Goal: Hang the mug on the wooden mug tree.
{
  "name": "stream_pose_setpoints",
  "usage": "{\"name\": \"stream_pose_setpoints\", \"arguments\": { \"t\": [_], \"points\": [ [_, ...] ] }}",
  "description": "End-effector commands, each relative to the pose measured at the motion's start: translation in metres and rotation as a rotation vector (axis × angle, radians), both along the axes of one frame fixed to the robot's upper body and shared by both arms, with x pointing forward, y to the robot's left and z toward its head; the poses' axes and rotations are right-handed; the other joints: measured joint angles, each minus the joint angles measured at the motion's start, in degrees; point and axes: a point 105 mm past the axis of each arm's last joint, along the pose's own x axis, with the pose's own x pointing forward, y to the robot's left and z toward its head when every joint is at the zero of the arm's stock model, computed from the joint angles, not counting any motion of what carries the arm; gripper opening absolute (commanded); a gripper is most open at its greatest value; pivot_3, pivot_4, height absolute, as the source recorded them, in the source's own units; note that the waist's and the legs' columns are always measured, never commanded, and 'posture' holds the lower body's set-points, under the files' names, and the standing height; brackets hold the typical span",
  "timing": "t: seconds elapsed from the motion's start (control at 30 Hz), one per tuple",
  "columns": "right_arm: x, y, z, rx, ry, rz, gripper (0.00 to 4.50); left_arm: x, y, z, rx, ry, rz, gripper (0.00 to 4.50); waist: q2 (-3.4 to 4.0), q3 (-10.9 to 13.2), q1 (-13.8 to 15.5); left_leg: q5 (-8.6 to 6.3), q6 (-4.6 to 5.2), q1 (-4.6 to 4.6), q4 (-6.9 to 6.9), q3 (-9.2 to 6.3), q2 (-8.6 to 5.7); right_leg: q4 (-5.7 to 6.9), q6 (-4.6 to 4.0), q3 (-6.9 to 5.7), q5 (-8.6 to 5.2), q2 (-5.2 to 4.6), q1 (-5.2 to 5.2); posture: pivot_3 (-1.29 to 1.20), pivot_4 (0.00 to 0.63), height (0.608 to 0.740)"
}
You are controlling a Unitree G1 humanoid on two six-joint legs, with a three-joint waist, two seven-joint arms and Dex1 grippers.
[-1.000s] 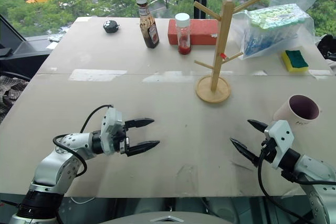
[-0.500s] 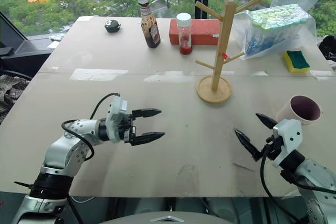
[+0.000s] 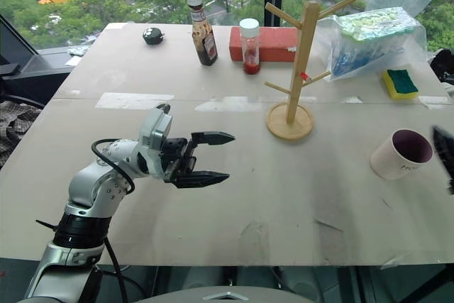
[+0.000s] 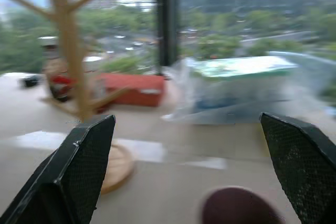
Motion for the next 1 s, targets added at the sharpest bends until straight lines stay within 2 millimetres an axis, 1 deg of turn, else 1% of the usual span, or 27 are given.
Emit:
{"name": "stream_pose_setpoints", "arguments": {
  "t": [0.03,0.13,0.2,0.27,0.37,0.43,0.57,0.67,0.77,1.0],
  "points": [
    [-0.008,-0.051,-0.006,-0.12,0.088,-0.22,4.46,-0.014,-0.004,0.008,0.005,-0.032,-0.12,4.5,0.06,-0.03,-0.03,0.0,0.0,0.0,0.0,0.0,-0.01,-0.01,0.0,0.04,0.0,0.0,-0.01,0.0,0.15,0.74],
    [-0.003,-0.067,-0.018,-0.152,0.183,-0.257,4.46,-0.018,-0.007,0.005,0.037,-0.042,-0.151,4.5,0.23,-0.1,-0.35,0.01,-0.01,0.0,-0.04,-0.14,-0.04,-0.03,0.01,0.18,-0.01,0.08,-0.03,0.0,0.15,0.74],
    [0.001,-0.071,-0.025,-0.195,0.218,-0.261,4.46,-0.017,-0.008,0.005,0.039,-0.039,-0.148,4.5,0.27,-0.12,-0.62,0.01,-0.01,0.01,-0.06,-0.32,-0.12,-0.03,0.01,0.25,-0.01,0.1,-0.02,0.0,0.15,0.74],
    [0.009,-0.072,-0.036,-0.181,0.267,-0.224,4.46,-0.016,-0.01,0.001,0.076,-0.05,-0.122,4.5,0.27,-0.12,-0.68,0.0,-0.01,0.02,-0.09,-0.61,-0.33,-0.02,0.01,0.29,-0.01,0.07,-0.01,0.0,0.15,0.74],
    [0.023,-0.073,-0.051,-0.203,0.33,-0.149,4.46,-0.012,-0.013,0.002,0.088,-0.075,-0.062,4.5,0.27,-0.12,-0.72,0.0,0.0,0.04,-0.09,-0.92,-0.48,-0.01,0.03,0.4,0.0,0.08,0.0,0.0,0.15,0.74],
    [0.03,-0.074,-0.056,-0.225,0.347,-0.12,4.46,-0.015,-0.014,0.001,0.106,-0.075,-0.058,4.5,0.29,-0.12,-0.62,0.0,0.01,0.03,-0.08,-1.06,-0.54,-0.01,0.06,0.42,0.02,0.08,0.0,0.0,0.15,0.74],
    [0.049,-0.074,-0.067,-0.217,0.396,-0.053,4.46,-0.024,-0.013,0.004,0.101,-0.086,-0.019,4.5,0.34,-0.12,-0.61,0.0,0.0,-0.02,-0.08,-1.28,-0.51,-0.04,0.07,0.43,0.02,0.09,-0.01,0.0,0.15,0.74],
    [0.059,-0.072,-0.071,-0.193,0.406,-0.025,4.46,-0.028,-0.016,0.008,0.092,-0.088,0.006,4.5,0.36,-0.11,-0.53,0.0,0.0,-0.01,-0.06,-1.28,-0.5,-0.05,0.07,0.47,0.03,0.08,-0.01,0.0,0.15,0.74],
    [0.064,-0.07,-0.075,-0.192,0.425,0.009,4.46,-0.035,-0.015,0.011,0.091,-0.087,0.031,4.5,0.38,-0.12,-0.35,0.0,0.0,-0.02,-0.07,-1.32,-0.49,-0.05,0.07,0.43,0.03,0.07,-0.01,0.0,0.15,0.74],
    [0.078,-0.064,-0.081,-0.153,0.414,0.04,4.46,-0.044,-0.005,0.01,0.112,-0.073,0.074,4.5,0.4,-0.13,-0.63,0.0,-0.01,0.02,-0.07,-1.3,-0.49,-0.02,0.07,0.46,0.03,0.07,-0.01,0.0,0.15,0.74]
  ]
}}
